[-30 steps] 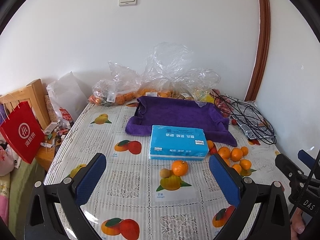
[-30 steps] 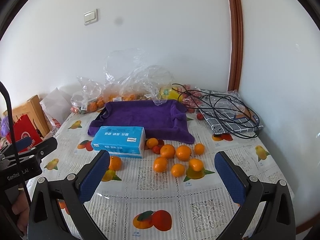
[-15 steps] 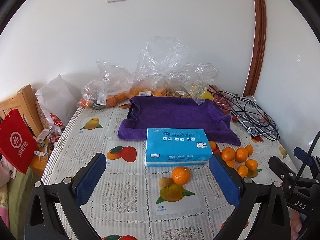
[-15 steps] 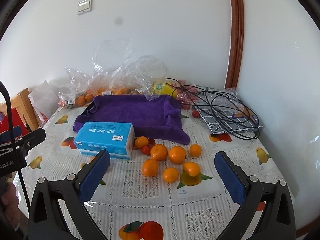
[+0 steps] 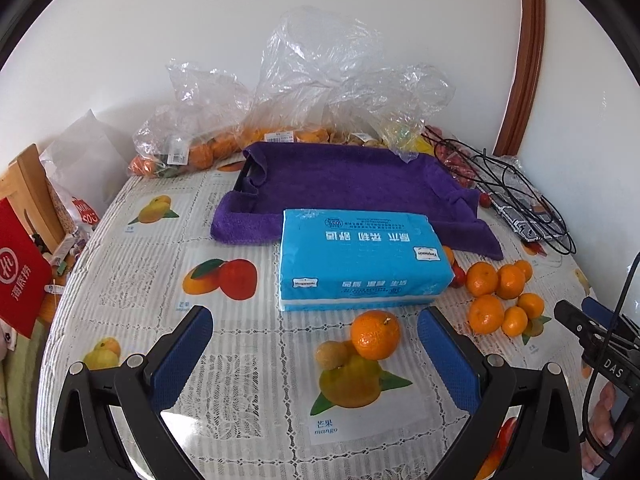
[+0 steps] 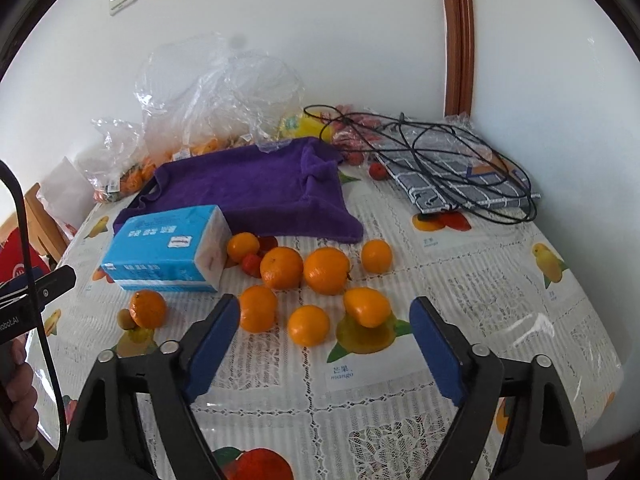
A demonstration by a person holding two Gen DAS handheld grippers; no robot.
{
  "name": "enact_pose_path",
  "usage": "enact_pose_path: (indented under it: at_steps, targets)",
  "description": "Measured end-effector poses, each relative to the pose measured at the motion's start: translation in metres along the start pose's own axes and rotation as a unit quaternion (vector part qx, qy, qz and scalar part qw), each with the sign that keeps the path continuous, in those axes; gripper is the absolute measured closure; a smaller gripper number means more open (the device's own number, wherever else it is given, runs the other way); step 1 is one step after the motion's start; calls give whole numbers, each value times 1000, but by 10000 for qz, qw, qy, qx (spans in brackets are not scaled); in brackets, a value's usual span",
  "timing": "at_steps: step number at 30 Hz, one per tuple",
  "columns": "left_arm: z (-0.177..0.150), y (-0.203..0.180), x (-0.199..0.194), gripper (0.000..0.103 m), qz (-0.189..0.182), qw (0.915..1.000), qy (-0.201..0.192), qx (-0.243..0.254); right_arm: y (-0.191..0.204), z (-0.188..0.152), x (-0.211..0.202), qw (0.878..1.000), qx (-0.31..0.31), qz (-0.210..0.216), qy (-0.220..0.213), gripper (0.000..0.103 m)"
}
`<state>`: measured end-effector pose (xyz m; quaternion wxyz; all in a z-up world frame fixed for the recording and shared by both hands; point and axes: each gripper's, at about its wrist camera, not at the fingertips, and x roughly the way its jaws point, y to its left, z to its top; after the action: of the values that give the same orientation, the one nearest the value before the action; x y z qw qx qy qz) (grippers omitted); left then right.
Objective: Organize fruits
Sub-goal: 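Lower the left tool to the small yellow fruit while the right tool approaches an orange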
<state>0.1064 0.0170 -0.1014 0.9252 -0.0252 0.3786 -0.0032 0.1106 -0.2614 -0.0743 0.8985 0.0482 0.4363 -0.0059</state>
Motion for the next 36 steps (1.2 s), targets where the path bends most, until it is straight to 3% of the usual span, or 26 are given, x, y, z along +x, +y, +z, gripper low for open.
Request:
enact_pose_path:
  at_steps: [7, 11, 17, 20, 22, 32, 36]
  targets:
    - [-6, 7, 26, 5, 9, 9996, 289, -12, -15, -15, 33, 9990, 210, 120, 372, 46]
    - [-8, 11, 35, 5, -141, 9990, 395, -157, -7, -16, 40, 9976, 213, 502, 421, 47]
    - [-11, 9, 42, 5, -245, 9985, 477, -89, 9, -17, 58, 9986, -118, 245, 449, 51]
    - [-14, 9, 48, 6, -332, 9976, 608, -46, 13, -19, 67, 9980, -208, 248, 540, 61]
    - [-16, 9, 52, 13, -378, 9969, 696, -35, 15, -21, 73, 9976, -253, 273, 587, 68]
    - [-24, 12, 65, 23, -386, 9954, 877, -51, 20, -22, 72, 9978, -436, 214, 450, 68]
    - [-24, 13, 64, 35, -423, 9952, 878, 37, 21, -23, 72, 9979, -435, 217, 436, 68]
